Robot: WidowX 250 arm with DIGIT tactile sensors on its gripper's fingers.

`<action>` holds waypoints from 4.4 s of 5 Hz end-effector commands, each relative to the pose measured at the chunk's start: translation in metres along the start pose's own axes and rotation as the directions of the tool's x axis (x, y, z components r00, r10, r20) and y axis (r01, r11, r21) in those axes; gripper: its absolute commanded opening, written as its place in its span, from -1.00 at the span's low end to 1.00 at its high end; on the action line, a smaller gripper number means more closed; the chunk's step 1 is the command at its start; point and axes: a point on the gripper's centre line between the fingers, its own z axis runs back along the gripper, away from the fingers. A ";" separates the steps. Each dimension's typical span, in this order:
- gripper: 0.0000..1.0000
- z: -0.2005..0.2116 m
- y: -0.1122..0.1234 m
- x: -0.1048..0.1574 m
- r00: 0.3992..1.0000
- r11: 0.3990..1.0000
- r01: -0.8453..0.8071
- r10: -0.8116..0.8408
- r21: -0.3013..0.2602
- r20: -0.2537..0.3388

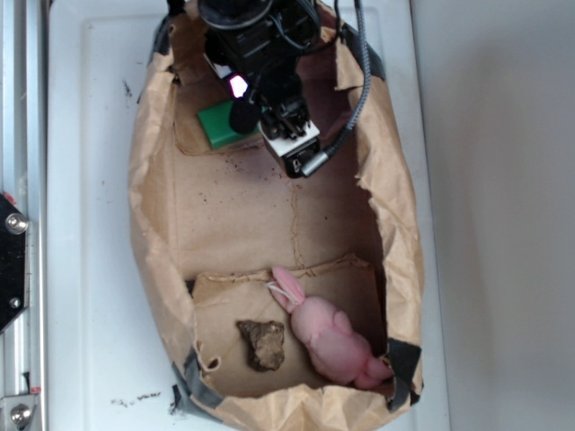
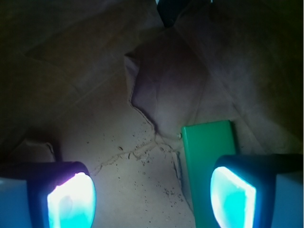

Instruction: Grab the green block.

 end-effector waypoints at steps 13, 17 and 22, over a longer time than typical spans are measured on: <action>-1.00 -0.007 0.028 -0.024 0.968 0.959 0.213 -0.233 0.188 0.094; -1.00 0.062 -0.077 -0.024 0.789 0.781 0.607 -0.614 0.149 0.004; -1.00 0.088 -0.122 -0.004 0.751 0.742 0.648 -0.660 0.171 0.016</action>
